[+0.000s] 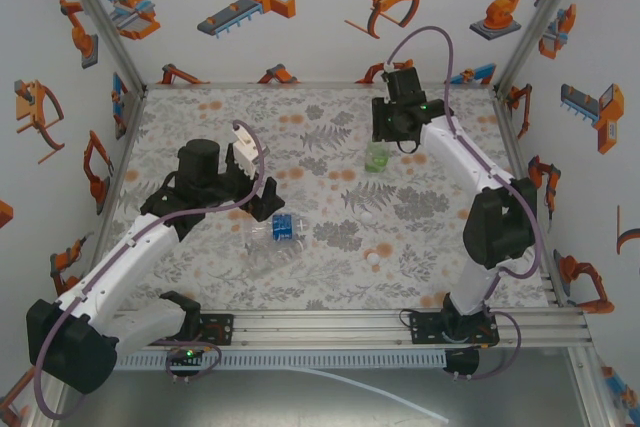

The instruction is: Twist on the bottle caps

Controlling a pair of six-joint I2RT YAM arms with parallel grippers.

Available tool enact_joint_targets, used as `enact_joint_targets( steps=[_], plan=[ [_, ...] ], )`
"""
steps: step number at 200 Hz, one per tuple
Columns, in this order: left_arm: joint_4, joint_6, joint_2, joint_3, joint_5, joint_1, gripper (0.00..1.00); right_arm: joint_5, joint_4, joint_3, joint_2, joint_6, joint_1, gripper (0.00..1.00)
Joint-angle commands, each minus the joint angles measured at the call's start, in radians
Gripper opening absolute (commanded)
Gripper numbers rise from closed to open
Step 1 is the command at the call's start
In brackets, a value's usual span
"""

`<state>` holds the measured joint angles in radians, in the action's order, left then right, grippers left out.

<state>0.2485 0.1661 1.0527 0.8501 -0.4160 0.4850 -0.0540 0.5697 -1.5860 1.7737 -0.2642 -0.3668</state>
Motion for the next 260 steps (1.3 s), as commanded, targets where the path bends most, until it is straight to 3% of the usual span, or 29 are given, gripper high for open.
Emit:
enact_joint_targets(
  steps=[1,41,89,129,188,260],
  plan=[
    [-0.02,-0.002,0.002,0.006,-0.021,-0.002,0.97,-0.02,0.044,-0.064,-0.024,0.01,0.005,0.47],
    [-0.031,-0.016,-0.006,0.003,0.008,-0.005,0.97,0.028,0.053,-0.05,-0.115,0.008,-0.003,0.47],
    [-0.045,-0.034,-0.044,-0.011,0.146,-0.029,0.97,0.304,-0.114,0.137,-0.249,0.088,-0.057,0.47],
    [-0.053,-0.054,-0.074,-0.022,0.24,-0.072,0.97,0.488,-0.233,0.279,-0.306,0.298,-0.2,0.48],
    [-0.07,-0.048,-0.118,-0.04,0.269,-0.086,0.97,0.724,-0.308,0.353,-0.212,0.577,-0.41,0.57],
    [-0.072,-0.054,-0.132,-0.043,0.274,-0.089,0.97,0.82,-0.416,0.346,-0.031,0.736,-0.56,0.62]
  ],
)
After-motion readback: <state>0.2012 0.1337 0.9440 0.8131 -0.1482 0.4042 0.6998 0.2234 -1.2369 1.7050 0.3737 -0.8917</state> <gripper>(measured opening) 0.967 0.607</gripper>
